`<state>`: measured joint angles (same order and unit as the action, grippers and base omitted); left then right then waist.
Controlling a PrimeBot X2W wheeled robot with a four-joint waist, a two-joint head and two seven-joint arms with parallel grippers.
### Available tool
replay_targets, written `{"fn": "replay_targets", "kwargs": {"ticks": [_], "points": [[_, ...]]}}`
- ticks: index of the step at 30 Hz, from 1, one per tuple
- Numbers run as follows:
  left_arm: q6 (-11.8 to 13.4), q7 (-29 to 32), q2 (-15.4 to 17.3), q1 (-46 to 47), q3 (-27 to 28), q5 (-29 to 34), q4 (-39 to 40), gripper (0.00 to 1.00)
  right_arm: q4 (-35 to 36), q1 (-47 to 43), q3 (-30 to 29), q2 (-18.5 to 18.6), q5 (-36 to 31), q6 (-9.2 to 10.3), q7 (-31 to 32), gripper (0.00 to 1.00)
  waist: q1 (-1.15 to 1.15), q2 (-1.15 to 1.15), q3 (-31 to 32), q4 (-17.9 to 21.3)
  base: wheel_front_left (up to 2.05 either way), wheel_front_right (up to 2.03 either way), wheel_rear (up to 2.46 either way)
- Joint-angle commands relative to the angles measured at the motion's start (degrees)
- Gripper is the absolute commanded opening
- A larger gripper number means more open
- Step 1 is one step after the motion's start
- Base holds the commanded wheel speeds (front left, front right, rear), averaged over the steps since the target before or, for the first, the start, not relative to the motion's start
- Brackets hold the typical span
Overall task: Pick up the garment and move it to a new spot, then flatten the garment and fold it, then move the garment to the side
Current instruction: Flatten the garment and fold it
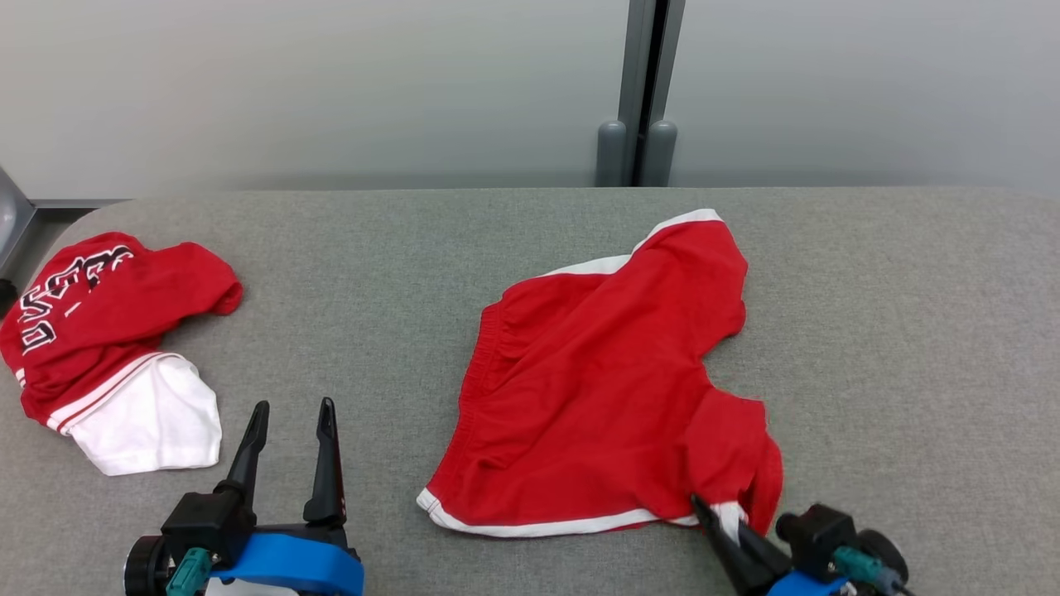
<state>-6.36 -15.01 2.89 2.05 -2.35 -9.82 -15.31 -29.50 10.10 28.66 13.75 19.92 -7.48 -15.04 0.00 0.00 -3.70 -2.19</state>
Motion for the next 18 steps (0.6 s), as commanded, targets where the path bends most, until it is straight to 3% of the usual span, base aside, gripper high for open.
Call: {"fn": "replay_targets", "kwargs": {"ticks": [1,7,12,13,14,15,18], "points": [[0.1,-0.3,0.0,-0.3,0.1,-0.2,0.0,1.0,0.7,-1.3,0.7,0.4,0.4,-0.03,-0.2,0.0,0.0,0.0,0.1,0.1,0.0,0.0,0.0],[0.2,-0.3,0.0,-0.5,-0.1,-0.5,0.0,1.0,3.5,-7.3,4.7,2.8,1.6,-0.02,-0.1,0.0,0.0,0.0,0.2,0.6,0.0,0.0,0.0],[0.4,-0.3,0.0,-0.7,0.1,-0.6,0.1,1.0,2.5,-9.4,3.7,3.5,1.9,-0.03,-0.1,0.0,0.0,0.0,0.4,1.1,0.0,0.0,0.0],[0.4,-0.3,0.0,-0.8,0.1,-0.6,0.0,1.0,2.4,-9.7,3.2,3.5,1.8,-0.02,-0.1,0.25,0.0,0.0,0.5,1.1,0.0,0.0,0.0],[0.2,-0.3,0.0,-0.8,0.2,-0.6,0.0,1.0,2.5,-9.9,2.8,3.4,1.8,-0.02,-0.2,0.85,0.0,0.0,0.6,1.2,0.0,0.0,0.0],[0.2,-0.3,0.0,-0.9,0.3,-0.6,0.0,1.0,2.8,-10.1,2.4,3.3,1.8,-0.02,-0.2,1.0,0.0,0.0,0.7,1.3,0.0,0.0,0.0],[0.3,-0.3,0.0,-1.0,0.3,-0.6,0.0,1.0,4.5,-10.5,0.2,3.5,1.2,-0.02,-0.2,1.0,0.0,0.0,0.9,1.5,0.0,0.0,0.0]]}}
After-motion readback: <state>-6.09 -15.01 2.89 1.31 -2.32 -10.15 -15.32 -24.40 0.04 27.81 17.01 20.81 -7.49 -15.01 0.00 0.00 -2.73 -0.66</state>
